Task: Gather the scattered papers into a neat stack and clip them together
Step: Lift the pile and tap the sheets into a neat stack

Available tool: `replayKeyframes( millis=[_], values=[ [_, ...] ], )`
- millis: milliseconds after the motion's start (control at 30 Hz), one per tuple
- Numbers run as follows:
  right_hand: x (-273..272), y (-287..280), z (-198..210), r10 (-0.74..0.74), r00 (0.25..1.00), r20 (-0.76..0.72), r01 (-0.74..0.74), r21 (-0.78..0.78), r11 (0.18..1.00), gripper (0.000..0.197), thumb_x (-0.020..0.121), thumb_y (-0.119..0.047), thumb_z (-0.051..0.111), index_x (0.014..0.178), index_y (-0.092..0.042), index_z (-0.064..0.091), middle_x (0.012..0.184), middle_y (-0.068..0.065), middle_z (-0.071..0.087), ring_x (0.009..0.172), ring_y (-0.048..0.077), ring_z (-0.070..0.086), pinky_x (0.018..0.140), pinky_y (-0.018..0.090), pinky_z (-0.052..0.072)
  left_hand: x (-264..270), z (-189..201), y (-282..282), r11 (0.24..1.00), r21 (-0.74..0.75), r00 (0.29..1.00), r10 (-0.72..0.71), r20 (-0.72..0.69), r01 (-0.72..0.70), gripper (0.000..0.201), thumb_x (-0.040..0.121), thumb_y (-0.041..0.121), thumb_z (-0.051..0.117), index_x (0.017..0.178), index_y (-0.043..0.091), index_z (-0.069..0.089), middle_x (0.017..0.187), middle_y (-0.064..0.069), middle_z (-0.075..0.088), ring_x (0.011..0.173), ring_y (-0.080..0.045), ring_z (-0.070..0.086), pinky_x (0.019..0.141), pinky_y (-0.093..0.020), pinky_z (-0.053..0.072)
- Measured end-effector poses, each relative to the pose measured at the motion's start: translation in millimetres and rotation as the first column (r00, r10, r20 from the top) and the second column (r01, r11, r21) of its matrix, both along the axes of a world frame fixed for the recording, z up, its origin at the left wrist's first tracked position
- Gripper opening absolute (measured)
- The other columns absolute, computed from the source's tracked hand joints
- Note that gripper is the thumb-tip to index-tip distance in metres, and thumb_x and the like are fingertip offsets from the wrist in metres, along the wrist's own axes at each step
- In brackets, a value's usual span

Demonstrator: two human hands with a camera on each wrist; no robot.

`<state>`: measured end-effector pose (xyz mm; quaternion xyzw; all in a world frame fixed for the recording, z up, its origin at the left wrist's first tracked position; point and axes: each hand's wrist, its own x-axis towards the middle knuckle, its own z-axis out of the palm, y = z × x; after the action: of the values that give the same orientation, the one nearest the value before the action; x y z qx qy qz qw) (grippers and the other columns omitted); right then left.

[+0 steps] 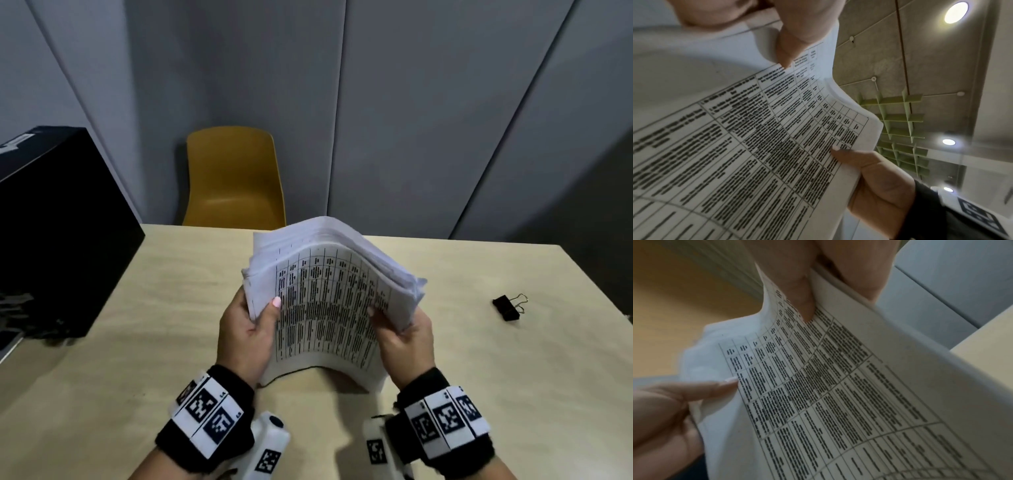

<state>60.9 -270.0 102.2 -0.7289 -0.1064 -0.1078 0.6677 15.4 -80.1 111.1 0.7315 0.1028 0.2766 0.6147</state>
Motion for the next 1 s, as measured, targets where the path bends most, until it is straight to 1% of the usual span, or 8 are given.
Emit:
replayKeyframes(
  millis=[200,300,367,433,567,700,867,1000],
  values=[
    [-5,-3,12,-0.034,0.998,0.06,0.032,0.03,0.999,0.049,0.066,-0.029,0.069,0.107,-0.043,0.046,0.099,-0.008,0.063,0.092,0.016,0.061,0.086,0.045,0.053,-3,10,2,0.999,0.029,0.996,0.031,0.085,-0.034,0.052,0.072,0.013,0.066,0.115,0.03,0.043,0.103,0.014,0.061,0.085,0.012,0.062,0.071,-0.009,0.05],
    [-6,-3,21,-0.045,0.984,0.171,0.036,0.056,0.998,0.078,0.069,-0.008,0.065,0.136,-0.021,0.027,0.105,-0.035,0.054,0.093,-0.005,0.058,0.089,0.017,0.047,-5,18,6,0.993,0.092,0.978,0.056,0.201,-0.076,0.078,0.067,0.01,0.068,0.128,0.041,0.031,0.116,0.018,0.052,0.1,0.004,0.059,0.084,-0.011,0.048],
    [-6,-3,26,-0.05,0.964,0.261,0.033,0.067,0.997,0.091,0.069,0.004,0.062,0.143,-0.018,0.014,0.111,-0.023,0.051,0.093,-0.007,0.055,0.085,0.009,0.043,-6,25,9,0.961,0.237,0.961,0.073,0.268,-0.14,0.096,0.067,0.009,0.071,0.138,0.047,0.019,0.13,0.005,0.044,0.115,-0.011,0.052,0.093,-0.013,0.046],
    [-8,-2,30,-0.082,0.932,0.352,0.077,0.026,0.997,0.094,0.069,0.005,0.062,0.145,-0.018,0.012,0.121,0.004,0.046,0.11,-0.002,0.049,0.095,0.015,0.04,-6,29,9,0.886,0.416,0.947,0.072,0.312,-0.204,0.096,0.071,0.012,0.071,0.141,0.047,0.016,0.14,-0.009,0.031,0.127,-0.009,0.04,0.099,-0.009,0.039],
    [-8,-2,35,-0.102,0.878,0.468,0.18,-0.125,0.976,0.066,0.07,-0.013,0.059,0.133,-0.015,0.039,0.123,0.017,0.047,0.119,0.014,0.044,0.105,0.025,0.033,-8,31,14,0.813,0.545,0.959,0.054,0.279,-0.204,0.058,0.072,0.026,0.06,0.128,0.021,0.045,0.137,-0.014,0.033,0.124,0.017,0.026,0.1,-0.001,0.028],
    [-10,-3,36,-0.121,0.875,0.468,0.194,-0.111,0.975,0.05,0.073,-0.013,0.058,0.122,-0.013,0.048,0.118,0.014,0.051,0.112,0.017,0.049,0.1,0.026,0.038,-11,28,20,0.856,0.469,0.961,0.102,0.257,-0.217,0.056,0.073,0.025,0.06,0.125,0.016,0.044,0.133,-0.016,0.043,0.124,-0.006,0.041,0.1,-0.034,0.046],
    [-9,0,34,-0.117,0.872,0.475,0.197,-0.123,0.973,0.048,0.073,-0.009,0.058,0.121,-0.008,0.051,0.117,0.02,0.052,0.113,0.014,0.048,0.102,0.019,0.034,-10,24,16,0.823,0.541,0.97,0.049,0.236,-0.173,0.055,0.076,0.024,0.056,0.129,0.024,0.043,0.135,-0.011,0.039,0.125,0.015,0.028,0.104,-0.004,0.025],
    [-9,-3,33,-0.123,0.885,0.448,0.193,-0.115,0.974,0.047,0.073,-0.011,0.057,0.12,-0.009,0.052,0.115,0.021,0.052,0.112,0.015,0.049,0.102,0.019,0.035,-10,17,24,0.858,0.488,0.973,0.054,0.226,-0.161,0.055,0.075,0.023,0.057,0.129,0.022,0.044,0.13,-0.014,0.048,0.124,-0.004,0.041,0.107,-0.02,0.033]
  ],
)
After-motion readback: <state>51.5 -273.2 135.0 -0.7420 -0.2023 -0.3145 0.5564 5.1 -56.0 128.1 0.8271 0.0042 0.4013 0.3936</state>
